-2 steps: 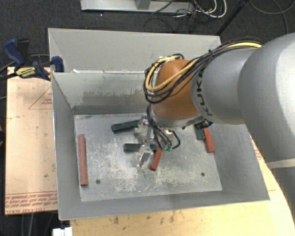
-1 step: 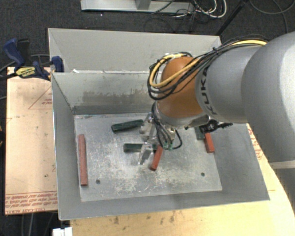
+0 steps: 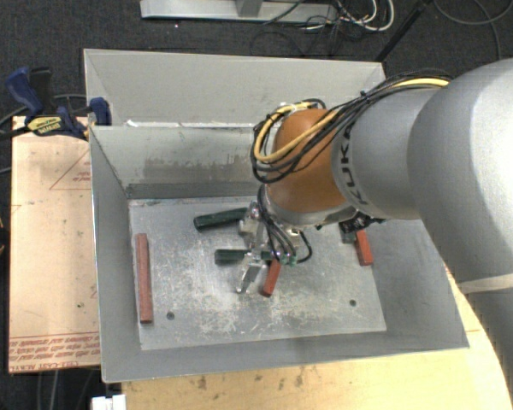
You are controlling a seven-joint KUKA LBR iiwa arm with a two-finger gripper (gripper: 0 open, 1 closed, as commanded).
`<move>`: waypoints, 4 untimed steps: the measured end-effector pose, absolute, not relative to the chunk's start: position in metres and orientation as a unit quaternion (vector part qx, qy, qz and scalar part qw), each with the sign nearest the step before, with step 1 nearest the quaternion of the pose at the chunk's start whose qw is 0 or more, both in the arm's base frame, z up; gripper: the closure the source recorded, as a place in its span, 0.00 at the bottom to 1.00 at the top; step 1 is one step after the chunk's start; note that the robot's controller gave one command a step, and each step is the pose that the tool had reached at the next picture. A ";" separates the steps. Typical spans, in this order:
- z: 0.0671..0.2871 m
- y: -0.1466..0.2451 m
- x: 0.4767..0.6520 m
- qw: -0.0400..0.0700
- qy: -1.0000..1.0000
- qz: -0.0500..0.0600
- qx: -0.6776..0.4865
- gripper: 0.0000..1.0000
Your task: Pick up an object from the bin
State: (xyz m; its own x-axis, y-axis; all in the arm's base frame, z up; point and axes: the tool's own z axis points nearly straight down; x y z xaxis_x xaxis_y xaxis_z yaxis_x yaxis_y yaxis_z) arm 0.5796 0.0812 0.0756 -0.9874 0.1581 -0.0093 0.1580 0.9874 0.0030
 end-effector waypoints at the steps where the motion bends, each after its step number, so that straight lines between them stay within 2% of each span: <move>1: 0.079 0.083 0.574 0.010 0.987 0.004 0.161 1.00; 3: 0.081 0.083 0.574 0.009 0.987 0.004 0.161 1.00; 4: 0.087 0.083 0.572 0.003 0.987 0.002 0.161 1.00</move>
Offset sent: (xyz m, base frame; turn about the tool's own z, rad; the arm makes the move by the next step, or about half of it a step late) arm 0.0000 0.0000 0.0000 0.0000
